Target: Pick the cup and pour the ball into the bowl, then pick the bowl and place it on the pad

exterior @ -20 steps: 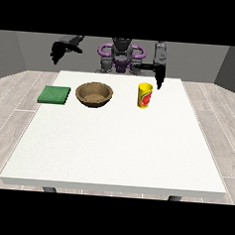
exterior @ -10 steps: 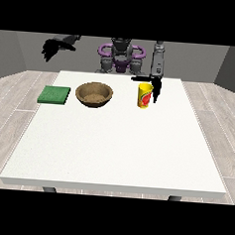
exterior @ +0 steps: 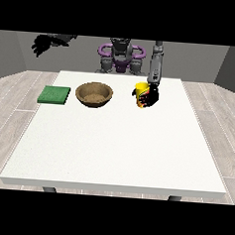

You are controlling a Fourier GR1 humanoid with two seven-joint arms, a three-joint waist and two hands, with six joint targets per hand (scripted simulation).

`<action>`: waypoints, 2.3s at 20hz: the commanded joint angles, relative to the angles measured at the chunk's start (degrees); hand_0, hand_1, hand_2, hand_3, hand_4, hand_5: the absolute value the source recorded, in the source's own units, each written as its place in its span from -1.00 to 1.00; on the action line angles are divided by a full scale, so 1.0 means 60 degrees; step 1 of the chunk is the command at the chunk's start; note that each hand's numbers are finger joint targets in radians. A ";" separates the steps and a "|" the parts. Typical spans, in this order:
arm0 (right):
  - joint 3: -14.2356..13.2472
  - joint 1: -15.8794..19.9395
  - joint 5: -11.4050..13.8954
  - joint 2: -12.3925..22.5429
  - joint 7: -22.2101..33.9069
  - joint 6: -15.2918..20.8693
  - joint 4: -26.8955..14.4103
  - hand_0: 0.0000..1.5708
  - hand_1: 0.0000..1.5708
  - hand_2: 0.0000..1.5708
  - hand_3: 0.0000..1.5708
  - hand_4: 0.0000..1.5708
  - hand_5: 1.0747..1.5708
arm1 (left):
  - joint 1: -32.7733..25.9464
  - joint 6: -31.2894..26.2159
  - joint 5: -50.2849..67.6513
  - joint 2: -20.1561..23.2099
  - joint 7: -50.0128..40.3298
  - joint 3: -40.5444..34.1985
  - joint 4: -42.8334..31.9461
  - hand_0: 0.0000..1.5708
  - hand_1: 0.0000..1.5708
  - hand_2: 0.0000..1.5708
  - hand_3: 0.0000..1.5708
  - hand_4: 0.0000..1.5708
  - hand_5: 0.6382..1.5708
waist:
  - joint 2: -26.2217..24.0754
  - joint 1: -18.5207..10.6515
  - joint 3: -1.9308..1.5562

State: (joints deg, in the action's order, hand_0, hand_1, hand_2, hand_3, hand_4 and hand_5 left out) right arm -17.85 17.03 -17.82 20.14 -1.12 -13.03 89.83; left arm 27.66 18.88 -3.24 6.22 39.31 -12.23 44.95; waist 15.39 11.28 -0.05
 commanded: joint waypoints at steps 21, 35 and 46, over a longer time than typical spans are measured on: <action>-0.0283 0.0513 -0.0333 0.0389 0.0890 -0.0422 -0.3369 -1.00 -1.00 -1.00 -1.00 -0.46 1.00 | 0.3390 0.2751 -0.8795 -0.1030 -0.9797 0.6693 -0.1503 0.61 0.61 1.00 1.00 0.41 0.98 | -0.3614 -0.0636 -0.0002; -0.0859 -0.0262 -0.0411 0.0541 -0.0251 -0.0836 -0.4293 -1.00 -1.00 -1.00 -0.55 -0.45 1.00 | 0.4169 0.0621 -1.1587 -0.1033 -1.1708 0.7862 -0.1206 -0.69 -0.69 1.00 0.85 -0.16 0.92 | -0.3447 -0.1558 0.0002; -0.0150 -0.0202 -0.0458 -0.0151 0.0178 -0.0620 -0.3175 -1.00 -1.00 -1.00 -0.66 -0.41 1.00 | 0.4069 -0.0505 -1.2776 -0.1031 -1.1259 0.7897 -0.1330 -1.00 -1.00 0.47 0.97 0.10 1.00 | -0.3185 -0.0651 0.0009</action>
State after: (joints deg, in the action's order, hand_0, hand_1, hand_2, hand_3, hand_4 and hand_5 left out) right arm -20.34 16.79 -20.16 21.05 -0.32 -16.22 68.15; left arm 51.88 17.91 -77.59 0.43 -28.37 35.71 37.69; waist -3.93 5.02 -0.02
